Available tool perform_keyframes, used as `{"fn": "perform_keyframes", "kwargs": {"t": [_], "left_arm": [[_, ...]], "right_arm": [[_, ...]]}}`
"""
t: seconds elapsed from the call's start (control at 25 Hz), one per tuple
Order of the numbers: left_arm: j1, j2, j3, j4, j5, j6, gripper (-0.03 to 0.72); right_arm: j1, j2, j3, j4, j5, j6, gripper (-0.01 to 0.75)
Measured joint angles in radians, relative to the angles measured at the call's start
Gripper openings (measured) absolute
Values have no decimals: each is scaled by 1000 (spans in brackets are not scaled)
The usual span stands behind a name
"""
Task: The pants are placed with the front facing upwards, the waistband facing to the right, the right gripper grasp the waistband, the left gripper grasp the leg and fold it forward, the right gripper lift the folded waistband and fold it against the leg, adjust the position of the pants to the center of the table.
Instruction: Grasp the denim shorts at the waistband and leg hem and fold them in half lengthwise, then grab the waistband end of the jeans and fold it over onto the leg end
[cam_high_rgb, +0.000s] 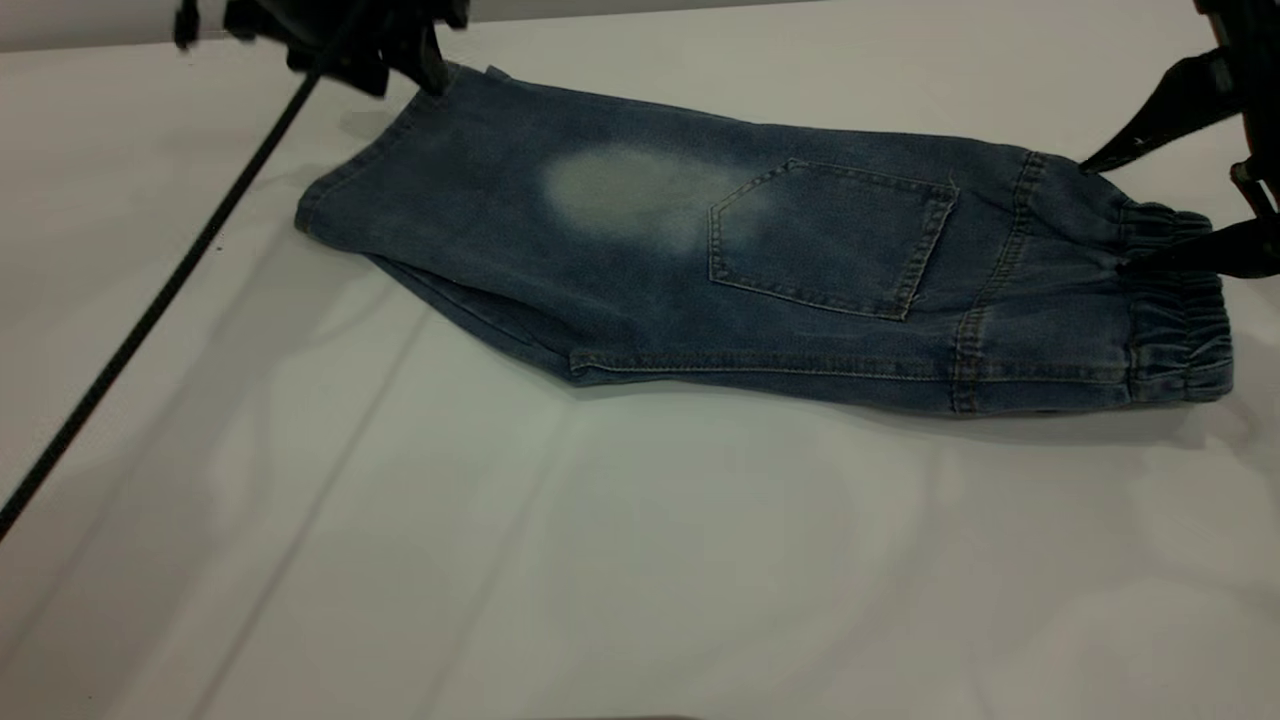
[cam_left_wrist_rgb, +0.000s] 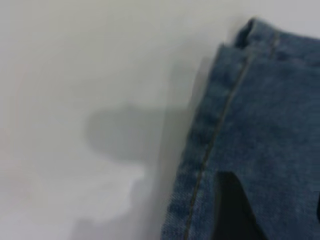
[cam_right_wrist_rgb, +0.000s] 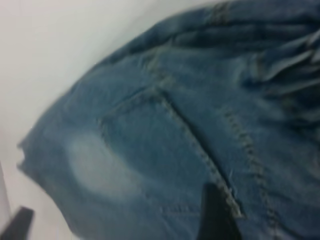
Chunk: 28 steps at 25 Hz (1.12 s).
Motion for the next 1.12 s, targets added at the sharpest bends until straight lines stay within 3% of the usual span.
{"fn": "perform_keyframes", "kwargs": {"t": [0.2, 0.44, 0.72, 1.12], "left_arm": [[0, -51, -1, 4, 27, 52, 359], [0, -51, -1, 4, 36, 57, 359], [0, -51, -1, 4, 36, 57, 359], [0, -51, -1, 4, 41, 57, 359]], "right_arm": [[0, 0, 0, -34, 117, -113, 440], [0, 0, -1, -208, 224, -55, 574], [0, 0, -1, -496, 133, 208, 584], [0, 33, -1, -520, -7, 299, 584]]}}
